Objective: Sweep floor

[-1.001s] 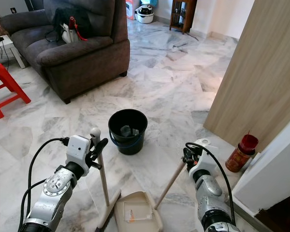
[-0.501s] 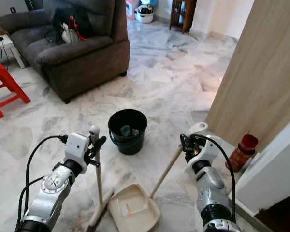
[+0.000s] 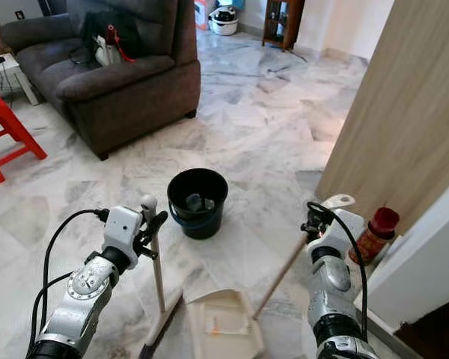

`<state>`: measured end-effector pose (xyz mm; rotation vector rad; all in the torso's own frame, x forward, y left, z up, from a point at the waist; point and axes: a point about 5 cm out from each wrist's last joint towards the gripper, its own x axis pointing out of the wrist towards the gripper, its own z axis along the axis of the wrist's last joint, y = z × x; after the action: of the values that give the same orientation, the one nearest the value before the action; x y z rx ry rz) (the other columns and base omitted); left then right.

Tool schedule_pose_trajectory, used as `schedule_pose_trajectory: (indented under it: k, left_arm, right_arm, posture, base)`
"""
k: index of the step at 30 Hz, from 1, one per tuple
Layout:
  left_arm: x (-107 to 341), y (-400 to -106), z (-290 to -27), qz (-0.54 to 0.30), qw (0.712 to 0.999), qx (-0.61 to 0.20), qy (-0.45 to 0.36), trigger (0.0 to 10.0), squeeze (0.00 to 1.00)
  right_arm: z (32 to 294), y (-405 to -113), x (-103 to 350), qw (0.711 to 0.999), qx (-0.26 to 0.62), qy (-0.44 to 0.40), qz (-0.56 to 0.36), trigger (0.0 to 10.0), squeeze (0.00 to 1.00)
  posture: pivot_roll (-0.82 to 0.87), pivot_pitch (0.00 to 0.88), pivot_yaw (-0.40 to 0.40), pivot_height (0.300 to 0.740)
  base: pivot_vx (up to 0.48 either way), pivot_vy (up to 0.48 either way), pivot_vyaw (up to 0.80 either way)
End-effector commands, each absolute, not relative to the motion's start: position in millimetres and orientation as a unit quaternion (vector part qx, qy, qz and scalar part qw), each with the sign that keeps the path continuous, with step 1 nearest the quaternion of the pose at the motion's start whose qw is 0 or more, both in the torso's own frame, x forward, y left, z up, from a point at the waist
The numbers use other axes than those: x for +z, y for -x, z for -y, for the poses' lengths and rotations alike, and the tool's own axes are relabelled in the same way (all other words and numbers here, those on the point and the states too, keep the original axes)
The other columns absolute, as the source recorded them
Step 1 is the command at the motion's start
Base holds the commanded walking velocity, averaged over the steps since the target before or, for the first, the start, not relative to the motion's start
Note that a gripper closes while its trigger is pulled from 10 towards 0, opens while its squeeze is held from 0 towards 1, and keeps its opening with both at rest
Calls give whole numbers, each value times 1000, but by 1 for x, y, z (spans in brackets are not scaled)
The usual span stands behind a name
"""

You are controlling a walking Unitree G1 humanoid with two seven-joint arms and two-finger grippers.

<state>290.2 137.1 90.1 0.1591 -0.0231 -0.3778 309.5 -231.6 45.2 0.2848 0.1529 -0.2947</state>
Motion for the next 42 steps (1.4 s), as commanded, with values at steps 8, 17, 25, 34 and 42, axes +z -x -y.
schedule_pose_trajectory:
  k: [8, 17, 25, 34, 42]
  left_arm:
    - [95, -292, -135, 26, 978, -191, -82, 10000, 0]
    - [93, -289, -135, 29, 979, -186, -83, 10000, 0]
    - [93, -288, -135, 30, 978, -186, -84, 10000, 0]
    - [94, -289, -134, 31, 978, -188, -82, 10000, 0]
    - [94, -289, -135, 30, 979, -187, -81, 10000, 0]
  right_arm:
    - [235, -308, 46, 968, -211, -112, -71, 10000, 0]
    - [233, -305, 45, 968, -223, -92, -62, 10000, 0]
    - [230, -301, 39, 967, -228, -89, -70, 10000, 0]
    - [226, -300, 37, 976, -194, -77, -69, 10000, 0]
    - [228, -293, 29, 972, -207, -75, -84, 10000, 0]
  posture:
    - [90, 0, -12, 740]
    - [84, 0, -9, 740]
    - [87, 0, -6, 740]
    - [87, 0, -7, 740]
    - [88, 0, -5, 740]
  base:
    - [0, 0, 0]
    - [0, 0, 0]
    - [0, 0, 0]
    - [0, 0, 0]
    - [0, 0, 0]
